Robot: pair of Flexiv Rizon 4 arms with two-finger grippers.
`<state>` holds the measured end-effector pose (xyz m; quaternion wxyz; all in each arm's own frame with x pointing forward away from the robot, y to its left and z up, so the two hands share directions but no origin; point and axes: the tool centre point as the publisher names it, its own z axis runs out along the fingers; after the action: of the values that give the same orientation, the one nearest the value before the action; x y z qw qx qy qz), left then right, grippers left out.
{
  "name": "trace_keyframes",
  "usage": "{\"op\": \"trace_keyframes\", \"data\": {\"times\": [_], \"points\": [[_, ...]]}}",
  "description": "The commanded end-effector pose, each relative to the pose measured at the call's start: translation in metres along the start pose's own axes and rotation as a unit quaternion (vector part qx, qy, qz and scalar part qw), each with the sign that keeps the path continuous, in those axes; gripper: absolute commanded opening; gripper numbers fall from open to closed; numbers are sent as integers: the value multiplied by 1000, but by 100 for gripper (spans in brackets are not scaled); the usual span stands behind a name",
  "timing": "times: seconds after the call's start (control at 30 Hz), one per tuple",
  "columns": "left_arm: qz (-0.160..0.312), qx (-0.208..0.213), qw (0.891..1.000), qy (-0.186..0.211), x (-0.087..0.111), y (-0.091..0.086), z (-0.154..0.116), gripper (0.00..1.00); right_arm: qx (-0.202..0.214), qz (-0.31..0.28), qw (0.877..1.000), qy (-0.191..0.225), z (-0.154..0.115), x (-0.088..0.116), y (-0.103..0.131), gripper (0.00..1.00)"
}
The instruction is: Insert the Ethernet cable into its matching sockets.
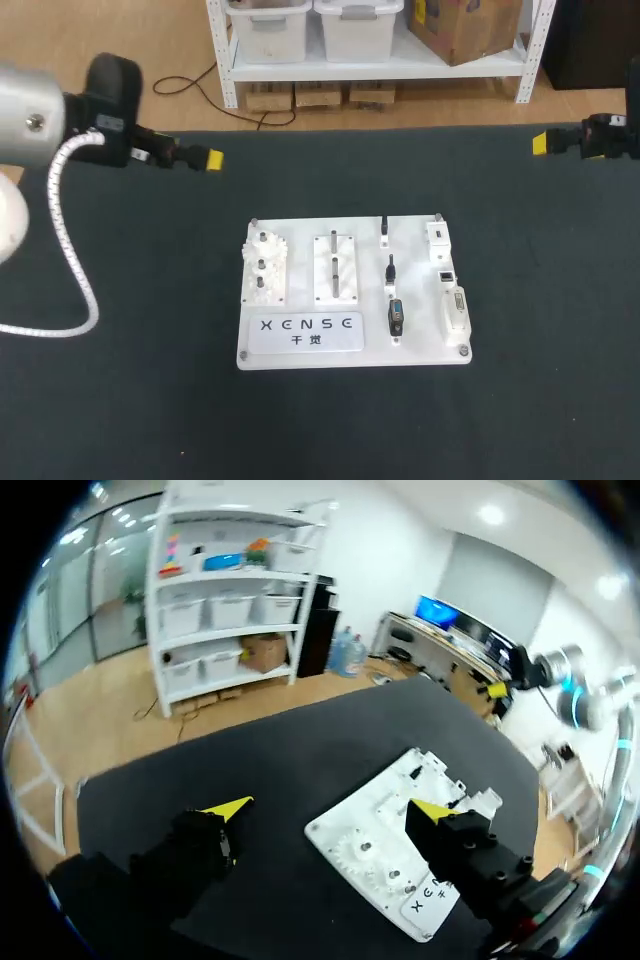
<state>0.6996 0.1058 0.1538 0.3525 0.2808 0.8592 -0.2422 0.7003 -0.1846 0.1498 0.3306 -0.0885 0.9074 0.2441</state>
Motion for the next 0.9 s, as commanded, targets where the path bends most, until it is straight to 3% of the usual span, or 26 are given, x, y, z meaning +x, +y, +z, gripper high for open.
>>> {"op": "trace_keyframes", "data": {"times": [0.03, 0.33, 0.47, 0.57, 0.9], "points": [[260, 189, 943, -79, 7, -14, 21, 100, -1, 0, 1000, 0, 0, 0, -1, 100], [373, 254, 889, -82, 29, -73, 37, 100, -1, 0, 1000, 0, 0, 0, -1, 100], [401, 264, 874, -71, 43, -91, 36, 100, -1, 0, 1000, 0, 0, 0, -1, 100], [404, 257, 876, -62, 53, -101, 36, 100, -1, 0, 1000, 0, 0, 0, -1, 100], [374, 236, 896, -46, 79, -117, 41, 100, -1, 0, 1000, 0, 0, 0, -1, 100]]}}
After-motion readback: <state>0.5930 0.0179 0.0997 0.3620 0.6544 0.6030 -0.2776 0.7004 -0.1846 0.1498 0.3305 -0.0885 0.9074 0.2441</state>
